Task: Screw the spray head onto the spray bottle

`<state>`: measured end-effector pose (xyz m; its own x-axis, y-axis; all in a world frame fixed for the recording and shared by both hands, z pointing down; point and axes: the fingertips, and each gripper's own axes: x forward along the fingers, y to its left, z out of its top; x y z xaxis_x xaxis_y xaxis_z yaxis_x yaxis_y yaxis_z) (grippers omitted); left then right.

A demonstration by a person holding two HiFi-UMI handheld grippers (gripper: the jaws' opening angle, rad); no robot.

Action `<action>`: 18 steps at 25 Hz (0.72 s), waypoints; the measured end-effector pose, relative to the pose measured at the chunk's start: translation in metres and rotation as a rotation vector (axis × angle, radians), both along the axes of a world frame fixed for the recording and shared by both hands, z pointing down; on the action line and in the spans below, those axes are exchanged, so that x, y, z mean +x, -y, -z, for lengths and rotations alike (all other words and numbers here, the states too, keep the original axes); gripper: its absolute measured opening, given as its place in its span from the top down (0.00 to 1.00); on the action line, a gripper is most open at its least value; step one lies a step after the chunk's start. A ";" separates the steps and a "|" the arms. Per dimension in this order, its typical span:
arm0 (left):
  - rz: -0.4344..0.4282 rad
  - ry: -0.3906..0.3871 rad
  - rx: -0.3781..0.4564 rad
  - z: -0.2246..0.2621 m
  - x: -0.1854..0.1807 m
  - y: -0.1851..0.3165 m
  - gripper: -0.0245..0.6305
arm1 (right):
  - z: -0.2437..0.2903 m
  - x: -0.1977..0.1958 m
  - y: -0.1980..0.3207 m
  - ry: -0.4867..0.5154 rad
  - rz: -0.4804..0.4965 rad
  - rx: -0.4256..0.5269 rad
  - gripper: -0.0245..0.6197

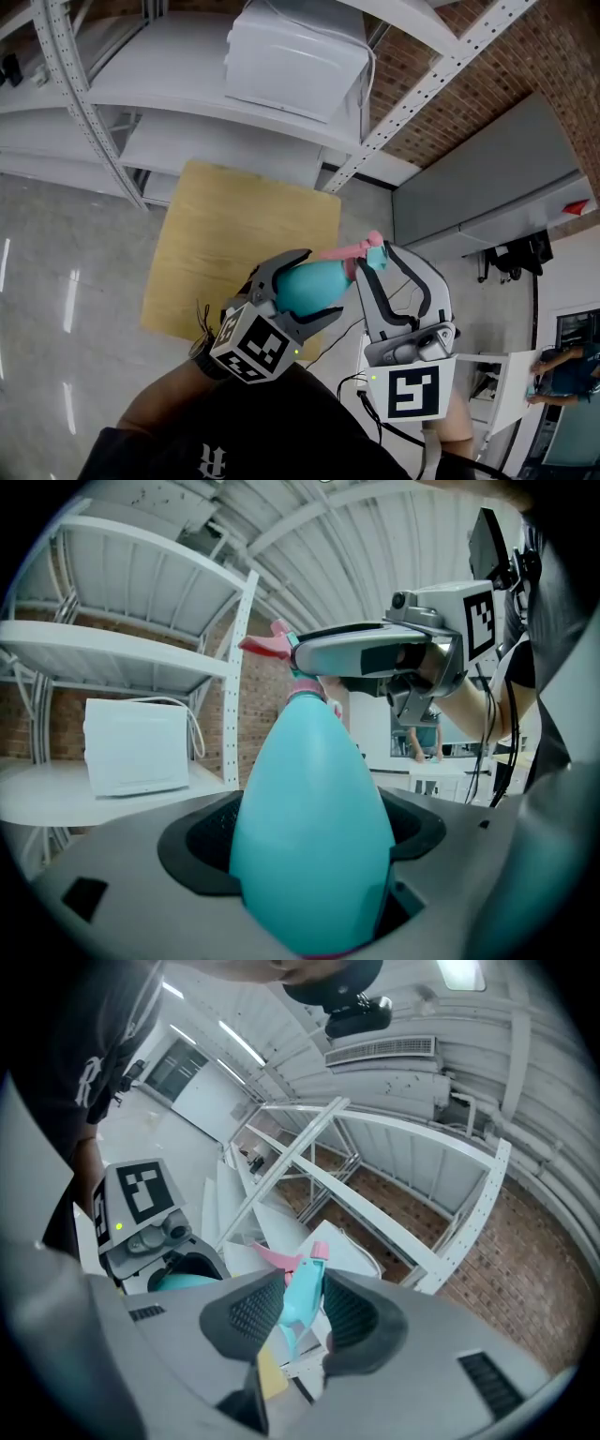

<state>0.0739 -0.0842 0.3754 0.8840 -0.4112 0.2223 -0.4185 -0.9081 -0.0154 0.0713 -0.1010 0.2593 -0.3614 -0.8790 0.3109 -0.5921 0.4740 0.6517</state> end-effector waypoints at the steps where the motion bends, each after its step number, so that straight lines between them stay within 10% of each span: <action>1: 0.011 0.000 0.006 0.000 0.000 0.001 0.32 | 0.001 -0.001 0.002 0.000 -0.016 0.002 0.76; 12: -0.014 -0.097 0.026 0.004 0.008 0.001 0.32 | 0.011 -0.019 0.001 0.129 0.017 -0.093 0.76; 18: -0.037 -0.164 0.096 0.019 0.006 -0.001 0.32 | 0.053 0.014 -0.011 0.473 -0.007 -0.111 0.76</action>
